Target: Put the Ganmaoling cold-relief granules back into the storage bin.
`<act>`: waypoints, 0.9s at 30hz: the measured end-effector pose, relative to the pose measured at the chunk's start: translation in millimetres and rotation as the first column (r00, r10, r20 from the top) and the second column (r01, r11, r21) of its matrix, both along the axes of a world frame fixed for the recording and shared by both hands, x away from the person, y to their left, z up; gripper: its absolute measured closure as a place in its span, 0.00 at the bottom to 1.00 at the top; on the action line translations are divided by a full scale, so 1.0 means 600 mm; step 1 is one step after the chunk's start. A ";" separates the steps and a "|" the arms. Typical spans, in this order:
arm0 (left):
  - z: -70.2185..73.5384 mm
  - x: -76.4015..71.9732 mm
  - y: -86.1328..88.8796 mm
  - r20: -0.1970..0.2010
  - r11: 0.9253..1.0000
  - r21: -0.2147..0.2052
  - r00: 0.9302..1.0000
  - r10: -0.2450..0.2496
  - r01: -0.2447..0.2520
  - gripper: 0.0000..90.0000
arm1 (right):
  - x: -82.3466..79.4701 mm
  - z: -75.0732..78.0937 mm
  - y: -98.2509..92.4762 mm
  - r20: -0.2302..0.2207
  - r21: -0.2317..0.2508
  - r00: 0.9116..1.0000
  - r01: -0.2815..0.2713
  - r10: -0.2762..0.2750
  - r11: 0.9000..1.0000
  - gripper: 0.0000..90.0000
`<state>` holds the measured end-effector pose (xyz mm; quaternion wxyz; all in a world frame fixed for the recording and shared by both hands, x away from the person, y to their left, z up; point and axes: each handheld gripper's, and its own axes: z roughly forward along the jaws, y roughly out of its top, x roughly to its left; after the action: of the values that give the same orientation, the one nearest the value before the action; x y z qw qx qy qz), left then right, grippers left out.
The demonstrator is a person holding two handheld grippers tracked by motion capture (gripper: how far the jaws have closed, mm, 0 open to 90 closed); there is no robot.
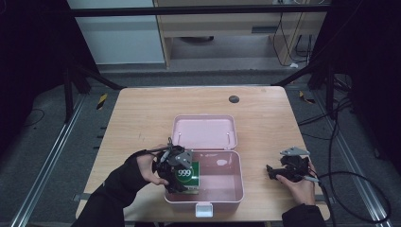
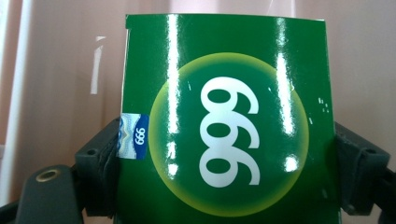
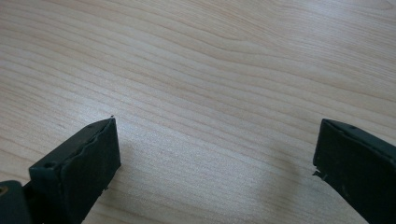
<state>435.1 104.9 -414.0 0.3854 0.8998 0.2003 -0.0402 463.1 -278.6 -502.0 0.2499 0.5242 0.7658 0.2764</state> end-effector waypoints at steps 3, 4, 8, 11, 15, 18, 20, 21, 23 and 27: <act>-0.003 0.000 0.001 -0.002 1.000 -0.003 1.000 0.004 -0.004 0.16 | 0.000 0.000 0.000 0.000 0.001 1.000 0.001 -0.001 1.000 0.01; -0.005 -0.001 0.000 -0.005 1.000 -0.012 1.000 0.013 -0.013 0.16 | 0.000 0.000 0.000 -0.001 0.001 1.000 0.001 -0.001 1.000 0.01; -0.007 0.000 0.002 0.001 1.000 -0.009 1.000 0.005 -0.005 0.16 | 0.000 0.000 0.000 -0.003 -0.002 1.000 0.000 0.000 1.000 0.01; -0.009 -0.001 0.002 0.001 1.000 -0.013 1.000 0.012 -0.012 0.15 | 0.000 0.000 0.000 -0.002 -0.003 1.000 0.002 -0.002 1.000 0.01; -0.009 0.003 0.007 0.028 0.999 0.035 0.999 -0.035 0.034 0.14 | 0.000 0.000 0.000 -0.003 -0.005 1.000 0.003 -0.003 1.000 0.01; -0.009 0.004 0.009 0.033 0.998 0.042 0.998 -0.045 0.043 0.14 | 0.000 0.000 -0.001 0.001 -0.004 1.000 0.004 -0.004 1.000 0.01; -0.005 0.004 0.009 0.023 0.999 0.017 0.999 -0.031 0.031 0.14 | 0.000 0.000 0.000 0.001 -0.002 1.000 0.010 -0.010 1.000 0.01; 0.000 0.003 0.009 0.022 1.000 -0.005 1.000 -0.020 0.020 0.14 | 0.000 0.000 0.000 0.001 -0.003 1.000 0.010 -0.010 1.000 0.01; 0.010 0.001 0.010 0.030 0.999 -0.037 1.000 -0.002 0.003 0.14 | 0.000 0.000 -0.001 0.003 -0.006 1.000 0.006 -0.006 1.000 0.01; 0.032 0.001 0.018 0.053 0.997 -0.075 0.999 0.000 0.004 0.15 | 0.000 0.000 -0.001 0.001 -0.004 1.000 0.011 -0.011 1.000 0.01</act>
<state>435.5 115.8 -394.5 0.4241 0.8857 0.1874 -0.0242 463.1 -279.0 -501.8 0.2528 0.5277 0.7634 0.2737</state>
